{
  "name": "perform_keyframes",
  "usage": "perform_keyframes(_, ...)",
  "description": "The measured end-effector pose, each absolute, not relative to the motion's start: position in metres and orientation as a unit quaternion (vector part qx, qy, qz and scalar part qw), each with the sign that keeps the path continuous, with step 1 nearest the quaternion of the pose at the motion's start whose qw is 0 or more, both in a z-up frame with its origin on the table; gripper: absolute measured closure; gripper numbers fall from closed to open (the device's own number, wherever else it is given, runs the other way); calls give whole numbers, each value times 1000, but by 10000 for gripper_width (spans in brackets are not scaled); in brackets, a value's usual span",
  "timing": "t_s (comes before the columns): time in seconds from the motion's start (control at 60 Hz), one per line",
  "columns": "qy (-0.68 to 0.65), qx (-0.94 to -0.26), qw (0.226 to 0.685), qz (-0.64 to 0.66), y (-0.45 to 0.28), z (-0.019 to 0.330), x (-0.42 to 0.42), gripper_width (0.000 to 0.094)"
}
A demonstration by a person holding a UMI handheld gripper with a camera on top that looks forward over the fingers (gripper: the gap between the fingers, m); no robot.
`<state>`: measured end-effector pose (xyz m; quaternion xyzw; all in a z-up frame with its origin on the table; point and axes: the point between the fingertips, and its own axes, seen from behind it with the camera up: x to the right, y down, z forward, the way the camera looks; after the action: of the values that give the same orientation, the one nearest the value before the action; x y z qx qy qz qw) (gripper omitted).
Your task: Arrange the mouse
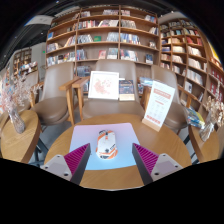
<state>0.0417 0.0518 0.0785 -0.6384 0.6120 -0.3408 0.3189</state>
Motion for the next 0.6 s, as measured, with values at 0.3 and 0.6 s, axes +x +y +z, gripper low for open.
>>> perform_keyframes(0.3, 611, -616, 352, -351, 24, 152, -154, 80)
perform_keyframes(0.6, 603, -616, 342, -375, -8, 155, -273, 79)
